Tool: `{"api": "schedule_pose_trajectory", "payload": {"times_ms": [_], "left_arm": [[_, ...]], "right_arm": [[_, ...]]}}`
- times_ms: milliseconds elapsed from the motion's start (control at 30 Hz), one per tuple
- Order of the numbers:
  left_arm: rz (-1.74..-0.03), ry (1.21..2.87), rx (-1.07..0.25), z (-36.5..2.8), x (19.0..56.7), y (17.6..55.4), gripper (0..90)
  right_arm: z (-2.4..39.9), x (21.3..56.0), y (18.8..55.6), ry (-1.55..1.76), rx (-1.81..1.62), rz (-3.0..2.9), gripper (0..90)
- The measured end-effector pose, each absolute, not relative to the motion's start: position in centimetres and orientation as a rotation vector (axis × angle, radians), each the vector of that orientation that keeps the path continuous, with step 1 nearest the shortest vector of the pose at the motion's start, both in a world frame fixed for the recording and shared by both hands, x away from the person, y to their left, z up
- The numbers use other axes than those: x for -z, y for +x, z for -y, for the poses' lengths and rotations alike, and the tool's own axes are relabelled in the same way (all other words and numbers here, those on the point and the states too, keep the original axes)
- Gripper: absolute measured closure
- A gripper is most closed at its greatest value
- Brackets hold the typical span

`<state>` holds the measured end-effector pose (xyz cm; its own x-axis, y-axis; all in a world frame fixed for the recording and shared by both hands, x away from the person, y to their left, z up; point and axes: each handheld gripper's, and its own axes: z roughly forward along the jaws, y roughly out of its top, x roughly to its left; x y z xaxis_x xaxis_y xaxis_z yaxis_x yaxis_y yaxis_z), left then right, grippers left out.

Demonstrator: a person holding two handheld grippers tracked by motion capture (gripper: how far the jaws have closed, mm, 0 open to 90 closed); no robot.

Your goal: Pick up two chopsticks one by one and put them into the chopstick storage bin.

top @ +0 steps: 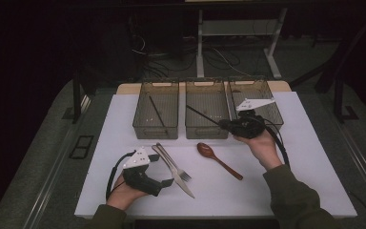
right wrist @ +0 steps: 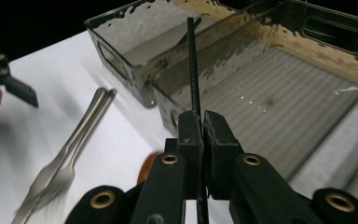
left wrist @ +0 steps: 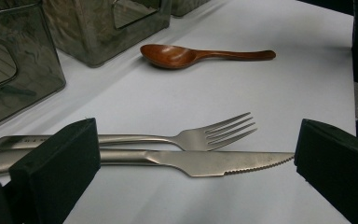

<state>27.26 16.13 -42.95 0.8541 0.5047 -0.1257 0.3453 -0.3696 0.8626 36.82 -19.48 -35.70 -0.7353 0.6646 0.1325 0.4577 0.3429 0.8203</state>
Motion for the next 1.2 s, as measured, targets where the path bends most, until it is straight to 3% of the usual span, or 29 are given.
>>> {"api": "schedule_pose_trajectory", "payload": {"times_ms": [1200], "left_arm": [[-0.608,1.974,-0.176,-16.0,42.8,27.3,0.0]], "right_arm": [[4.2,35.6,45.8,1.087,-1.190,-2.433,85.2]]}}
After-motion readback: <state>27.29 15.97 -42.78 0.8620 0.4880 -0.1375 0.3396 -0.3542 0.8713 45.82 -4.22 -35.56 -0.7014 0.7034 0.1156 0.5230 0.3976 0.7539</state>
